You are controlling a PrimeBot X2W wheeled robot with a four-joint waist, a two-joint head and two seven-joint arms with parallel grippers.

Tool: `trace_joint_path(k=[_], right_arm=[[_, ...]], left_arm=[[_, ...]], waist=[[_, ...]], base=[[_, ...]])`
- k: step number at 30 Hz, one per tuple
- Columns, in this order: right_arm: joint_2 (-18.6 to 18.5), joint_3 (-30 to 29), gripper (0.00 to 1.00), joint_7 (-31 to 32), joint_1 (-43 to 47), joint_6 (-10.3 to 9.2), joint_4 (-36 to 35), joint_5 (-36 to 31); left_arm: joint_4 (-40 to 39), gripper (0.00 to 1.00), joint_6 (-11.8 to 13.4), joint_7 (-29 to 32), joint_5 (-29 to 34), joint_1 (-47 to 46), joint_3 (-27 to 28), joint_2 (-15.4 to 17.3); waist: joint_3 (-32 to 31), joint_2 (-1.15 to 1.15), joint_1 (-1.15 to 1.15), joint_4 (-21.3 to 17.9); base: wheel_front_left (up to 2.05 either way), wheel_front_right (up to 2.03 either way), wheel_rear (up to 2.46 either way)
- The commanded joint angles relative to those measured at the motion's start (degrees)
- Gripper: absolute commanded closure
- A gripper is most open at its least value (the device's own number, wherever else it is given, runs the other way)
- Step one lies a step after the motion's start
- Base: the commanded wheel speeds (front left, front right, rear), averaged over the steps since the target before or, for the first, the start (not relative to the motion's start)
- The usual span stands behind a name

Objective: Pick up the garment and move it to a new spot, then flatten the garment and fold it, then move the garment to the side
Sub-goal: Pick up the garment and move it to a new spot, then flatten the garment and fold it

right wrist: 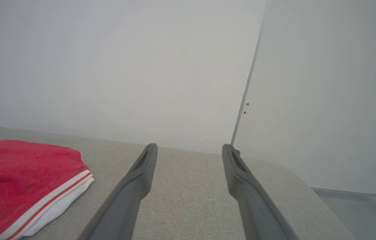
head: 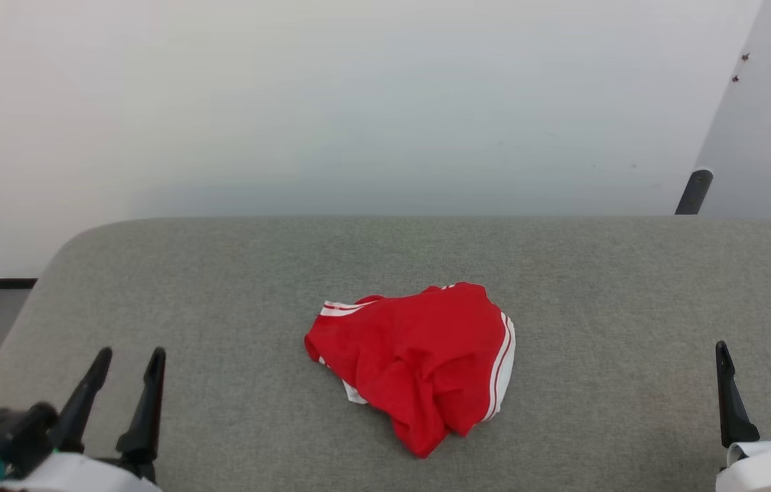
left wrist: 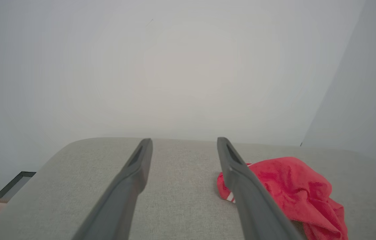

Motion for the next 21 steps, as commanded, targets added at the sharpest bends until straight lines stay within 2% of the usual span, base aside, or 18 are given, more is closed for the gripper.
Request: trace_joint_path(k=[1, 14, 21], right_arm=[[0.14, -0.39, 0.0, -0.26, 0.98, -0.06, -0.11, 0.37], [0.26, -2.27, 0.0, -0.26, 3.6, -0.06, -0.61, 0.68], [0.47, -1.73, 0.0, -0.26, 3.84, -0.06, -0.71, 0.67]], left_arm=[[0.37, 0.0, 0.11, -0.77, 0.39, 1.18, 0.55, -0.36], [4.09, 0.0, -2.85, -2.92, 0.24, 5.91, 5.0, -1.54], [4.04, 0.0, -3.41, -3.05, 0.99, 6.08, 5.94, -2.21]], waist=[[-0.31, 0.0, 0.0, 0.38], [-0.63, 0.0, 0.0, 1.31], [-0.28, 0.0, 0.0, 1.64]], base=[[0.0, 0.0, 0.0], [0.0, 0.0, 0.0], [0.0, 0.0, 0.0]])
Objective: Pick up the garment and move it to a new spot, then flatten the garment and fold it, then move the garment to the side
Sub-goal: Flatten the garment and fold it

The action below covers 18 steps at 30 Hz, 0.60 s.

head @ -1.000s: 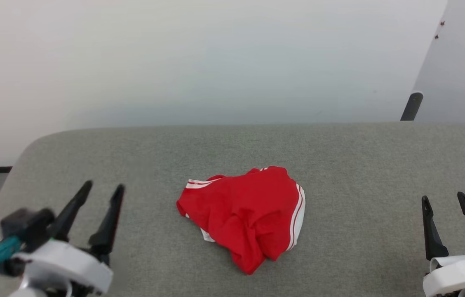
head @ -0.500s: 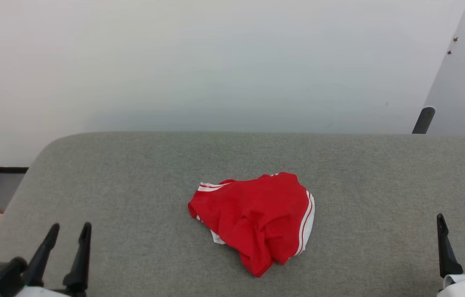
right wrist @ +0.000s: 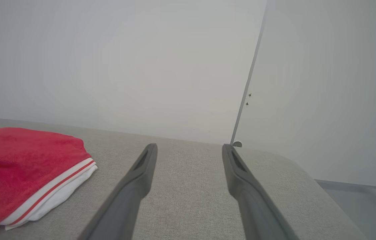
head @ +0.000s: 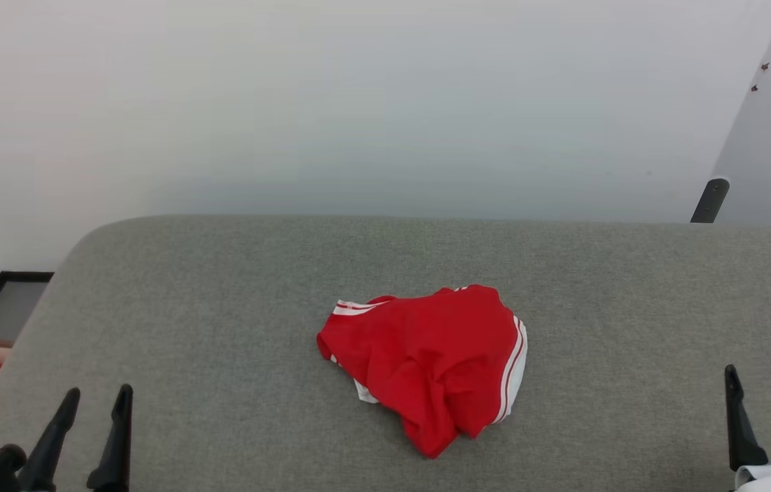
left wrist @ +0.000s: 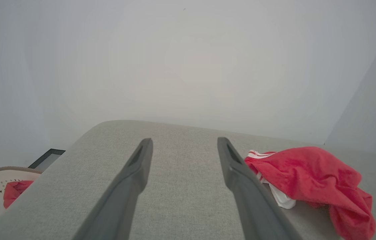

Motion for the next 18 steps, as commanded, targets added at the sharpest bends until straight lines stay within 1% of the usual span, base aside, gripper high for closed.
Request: trace_joint_path(k=[1, 3, 6, 8, 12, 14, 18], right_arm=[[0.24, 0.23, 0.0, -0.26, 0.46, -0.06, 0.01, 0.44], [-0.05, 1.05, 0.0, -0.26, 0.14, -0.06, 0.22, 0.8], [-0.51, 2.9, 0.0, -0.23, -0.56, -0.06, 0.62, 1.91], [-1.25, 5.44, 0.0, 0.64, -1.22, -0.06, 0.75, 3.55], [-3.58, 11.22, 0.0, 4.0, -2.89, -0.05, 0.58, 7.88], [-5.5, 13.06, 0.0, 5.87, -4.09, -0.06, 0.19, 9.58], [-8.05, 16.27, 0.0, 10.15, -6.06, -0.06, -0.14, 13.59]], left_arm=[[-0.05, 0.0, -0.04, -0.27, 0.36, 0.22, 0.25, -0.19], [-0.2, 0.0, 0.43, -0.23, 0.06, -0.25, 0.72, -0.68], [0.12, 0.0, 1.94, -0.17, 0.32, -1.0, 1.44, -0.95], [0.13, 0.0, 2.68, 0.15, 0.13, -1.42, 1.6, -1.14], [-0.04, 0.0, 3.77, 1.24, -0.17, -2.12, 1.43, -1.35], [-0.14, 0.0, 4.23, 1.65, 0.07, -2.63, 1.1, -1.61], [0.13, 0.0, 5.13, 1.64, 0.78, -3.69, 0.14, -2.62]], waist=[[0.12, 0.0, 0.0, 0.13], [0.39, 0.0, 0.0, 0.43], [0.79, 0.0, 0.0, 1.38], [1.04, 0.0, 0.0, 2.32], [1.75, 0.0, 0.0, 4.48], [2.29, 0.0, 0.0, 5.89], [3.49, 0.0, 0.0, 8.95]], base=[[0.0, 0.0, 0.0], [0.0, 0.0, 0.0], [0.0, 0.0, 0.0], [0.0, 0.0, 0.0], [0.0, 0.0, 0.0], [0.0, 0.0, 0.0], [0.0, 0.0, 0.0]])
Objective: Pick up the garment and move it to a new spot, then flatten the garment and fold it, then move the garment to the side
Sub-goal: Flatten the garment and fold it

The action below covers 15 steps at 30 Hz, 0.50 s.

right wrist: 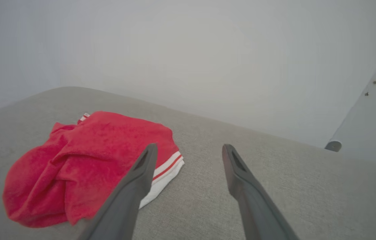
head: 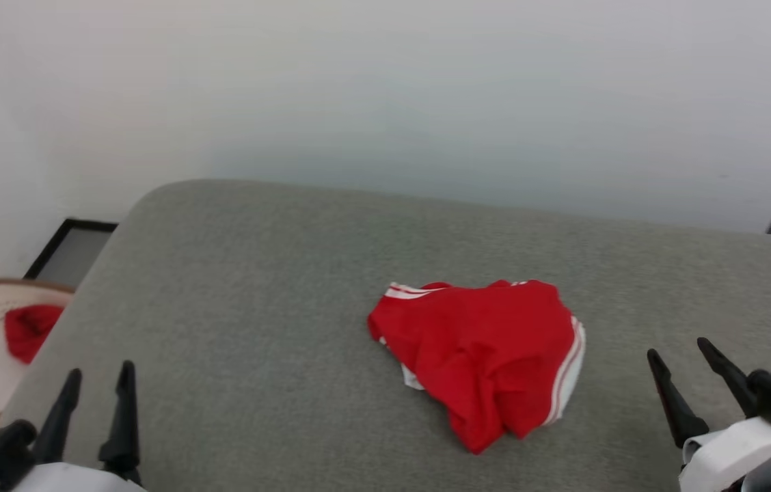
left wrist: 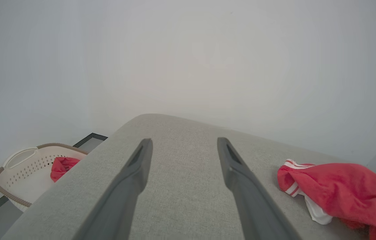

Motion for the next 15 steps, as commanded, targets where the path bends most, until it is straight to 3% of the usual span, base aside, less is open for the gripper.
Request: trace_joint_path(k=[1, 15], right_arm=[[-0.46, 0.35, 0.0, 0.72, -0.73, -0.06, -0.03, 0.75], [-5.91, 3.43, 0.0, 23.35, -7.76, -0.06, 1.39, 9.25]], left_arm=[[0.22, 0.0, 0.23, -0.16, 0.42, -0.43, -0.25, -0.31], [4.41, 0.0, -1.68, -1.48, 1.75, -7.48, -3.81, -5.89]], waist=[[1.58, 0.0, 0.0, 2.76], [10.97, 0.0, 0.0, 9.72]], base=[[0.0, 0.0, 0.0], [0.0, 0.0, 0.0]])
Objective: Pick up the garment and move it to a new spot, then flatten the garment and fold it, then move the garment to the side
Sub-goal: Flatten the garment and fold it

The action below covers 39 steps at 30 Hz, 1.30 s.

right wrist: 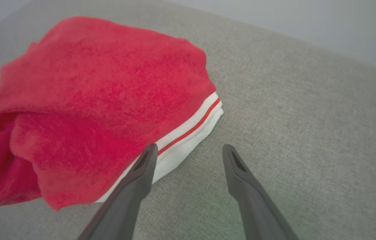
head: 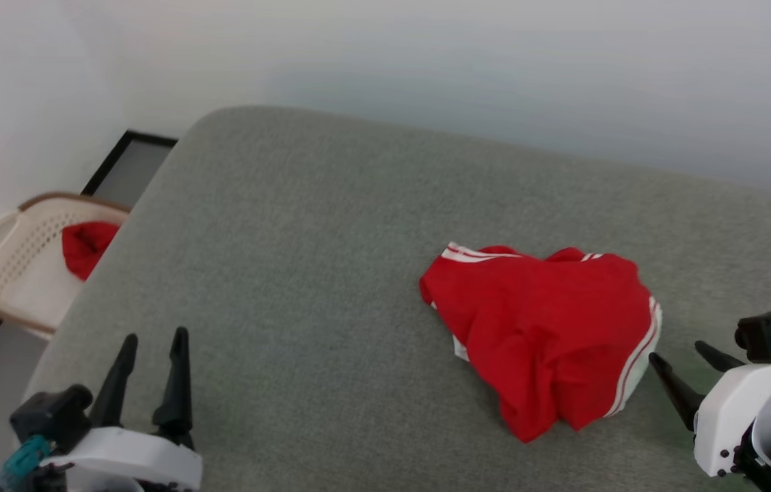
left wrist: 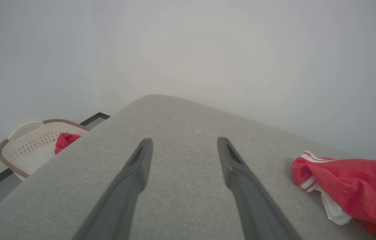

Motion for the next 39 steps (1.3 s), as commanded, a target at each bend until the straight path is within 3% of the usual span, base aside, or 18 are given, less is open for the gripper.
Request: trace_joint_path(k=[1, 8, 13, 14, 15, 29, 39], right_arm=[[-0.43, 0.28, 0.0, 1.17, -0.88, -0.06, 0.01, 0.73], [-0.46, 1.77, 0.0, 11.4, -2.6, -0.06, 1.2, 2.59], [-0.05, 3.55, 0.0, 15.01, -2.73, -0.01, 2.27, 2.77], [-0.15, 4.04, 0.66, 14.9, -2.77, -0.01, 2.24, 2.71], [-0.42, 4.63, 1.0, 14.7, -2.9, -0.01, 2.13, 2.73], [-5.16, 5.98, 1.0, 11.15, -6.69, -0.05, -1.11, 3.08], [-7.65, 3.17, 1.0, 10.78, -5.93, -0.05, -2.8, 1.85]], left_arm=[[0.31, 0.0, -0.24, -0.31, 0.37, -1.0, -0.16, -0.45], [2.98, 0.0, -1.71, -0.61, 0.58, -4.08, -0.72, -2.58], [4.67, 0.0, -2.6, -0.68, 0.64, -5.39, -0.47, -3.69], [5.02, 0.0, -2.7, -0.71, 0.62, -5.53, -0.33, -3.91], [5.26, 0.0, -2.93, -0.74, 0.61, -5.7, -0.18, -4.08], [5.99, 0.0, -4.13, -0.73, 1.32, -3.97, 3.61, -4.79], [5.6, 0.0, -4.39, -0.74, 1.59, -2.38, 5.03, -4.49]], waist=[[3.42, 0.0, 0.0, 2.81], [6.22, 0.0, 0.0, 4.06], [7.2, 0.0, 0.0, 4.67], [7.29, 0.0, 0.0, 4.75], [7.34, 0.0, 0.0, 4.8], [5.0, 0.0, 0.0, 2.2], [2.21, 0.0, 0.0, -0.64]], base=[[0.0, 0.0, 0.0], [0.0, 0.0, 0.0], [0.0, 0.0, 0.0], [0.0, 0.0, 0.0], [0.0, 0.0, 0.0], [0.0, 0.0, 0.0], [0.0, 0.0, 0.0]])
